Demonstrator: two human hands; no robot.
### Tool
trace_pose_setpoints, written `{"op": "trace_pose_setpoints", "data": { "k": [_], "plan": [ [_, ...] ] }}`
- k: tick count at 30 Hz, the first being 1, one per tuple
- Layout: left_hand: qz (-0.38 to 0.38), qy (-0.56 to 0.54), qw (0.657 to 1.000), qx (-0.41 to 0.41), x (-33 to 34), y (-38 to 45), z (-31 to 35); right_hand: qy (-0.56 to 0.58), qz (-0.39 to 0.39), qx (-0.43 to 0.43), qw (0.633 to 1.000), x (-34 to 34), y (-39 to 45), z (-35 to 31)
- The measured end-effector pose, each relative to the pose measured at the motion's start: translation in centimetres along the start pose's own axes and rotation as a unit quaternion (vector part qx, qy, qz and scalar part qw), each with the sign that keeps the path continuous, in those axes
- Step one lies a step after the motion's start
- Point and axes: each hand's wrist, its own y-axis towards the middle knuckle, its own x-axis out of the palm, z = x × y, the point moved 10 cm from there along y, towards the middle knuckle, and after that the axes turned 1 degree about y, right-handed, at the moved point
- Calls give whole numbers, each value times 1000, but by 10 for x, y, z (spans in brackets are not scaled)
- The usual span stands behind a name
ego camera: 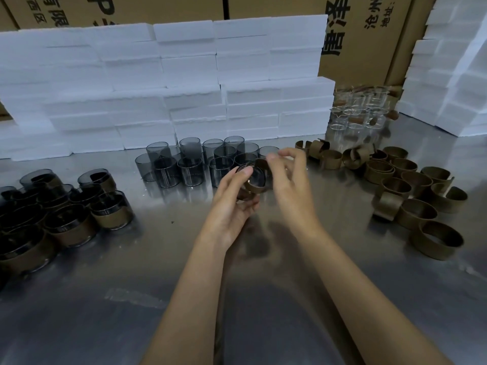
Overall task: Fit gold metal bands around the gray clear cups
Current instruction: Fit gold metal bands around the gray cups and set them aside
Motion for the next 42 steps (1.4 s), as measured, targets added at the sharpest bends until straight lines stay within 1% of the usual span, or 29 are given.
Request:
{"op": "trace_pose_setpoints", "data": {
  "k": [1, 3, 5, 9, 13, 20, 23, 26, 28, 29, 34, 35, 39, 42],
  "plan": [
    [-3, 8, 1000, -3, 3, 0, -3, 7, -10, 46, 999, 2, 3, 12],
    [-21, 25, 999, -7, 10, 0, -8, 0, -62, 127, 990, 13, 2, 35],
    [-33, 42, 999, -10, 14, -1, -9, 2, -85, 178, 980, 17, -1, 50],
    [-34, 62, 997, -12, 11, -2, -10, 19, -81, 175, 981, 16, -2, 48],
    [-45, 85, 995, -8, 11, -2, -10, 2, -70, 159, 985, 14, -5, 46],
    [-82, 82, 993, -2, 12, -3, -10, -17, -55, 126, 990, 14, -7, 40],
    [-79, 78, 994, -4, 10, -2, -9, -20, -56, 123, 991, 14, -7, 40],
    [-73, 72, 995, 6, 12, -5, -9, -15, -24, 123, 992, 6, -6, 41],
    [-60, 70, 996, 12, 13, -6, -11, -6, 6, 128, 992, -1, -3, 42],
    [-54, 69, 996, 11, 14, -6, -11, -4, 7, 133, 991, -1, -3, 42],
    [-41, 69, 997, -12, 13, -7, -7, 66, -30, 171, 983, 7, -4, 46],
    [-22, 74, 997, -18, 9, -7, -7, 85, -39, 186, 978, 10, -5, 47],
    [99, 104, 989, -22, -16, -7, -6, 173, -71, 264, 946, 20, -13, 53],
    [125, 163, 979, 4, -16, -11, -1, 206, -57, 296, 931, 24, -22, 58]
  ]
}}
